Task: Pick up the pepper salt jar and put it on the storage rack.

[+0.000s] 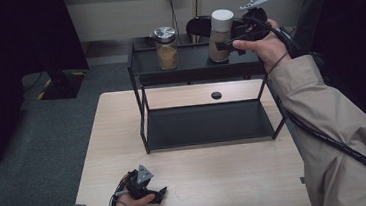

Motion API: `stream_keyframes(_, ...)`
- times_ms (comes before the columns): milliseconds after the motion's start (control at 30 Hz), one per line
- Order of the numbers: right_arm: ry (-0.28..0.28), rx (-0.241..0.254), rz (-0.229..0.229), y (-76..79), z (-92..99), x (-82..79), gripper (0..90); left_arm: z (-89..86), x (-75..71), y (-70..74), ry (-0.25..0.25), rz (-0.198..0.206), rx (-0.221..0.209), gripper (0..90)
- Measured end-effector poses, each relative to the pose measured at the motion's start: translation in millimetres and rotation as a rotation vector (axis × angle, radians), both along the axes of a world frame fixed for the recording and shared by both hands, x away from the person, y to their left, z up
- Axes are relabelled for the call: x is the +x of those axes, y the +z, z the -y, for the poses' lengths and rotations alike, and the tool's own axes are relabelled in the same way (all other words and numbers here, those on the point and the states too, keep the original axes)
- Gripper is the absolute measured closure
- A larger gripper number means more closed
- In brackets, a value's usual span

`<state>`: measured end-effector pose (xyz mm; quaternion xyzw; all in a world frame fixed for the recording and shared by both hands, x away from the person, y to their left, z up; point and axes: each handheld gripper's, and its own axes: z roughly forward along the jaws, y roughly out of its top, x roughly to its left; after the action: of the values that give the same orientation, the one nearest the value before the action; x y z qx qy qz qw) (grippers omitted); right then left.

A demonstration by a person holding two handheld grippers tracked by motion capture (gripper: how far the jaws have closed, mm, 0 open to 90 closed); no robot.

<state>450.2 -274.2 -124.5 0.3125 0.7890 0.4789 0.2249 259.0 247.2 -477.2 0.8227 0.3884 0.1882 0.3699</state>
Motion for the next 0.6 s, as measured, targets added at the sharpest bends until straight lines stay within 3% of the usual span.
stream_keyframes(300,0.036,-0.003,0.017,-16.4,14.1,-25.4,0.0,0.1,-0.3,0.0,0.002,0.0,0.0,0.0)
stream_keyframes(600,0.099,0.012,0.015,-48.5,33.3,-55.1,0.0,0.1,-0.3,0.1,0.002,-0.001,0.0,0.0)
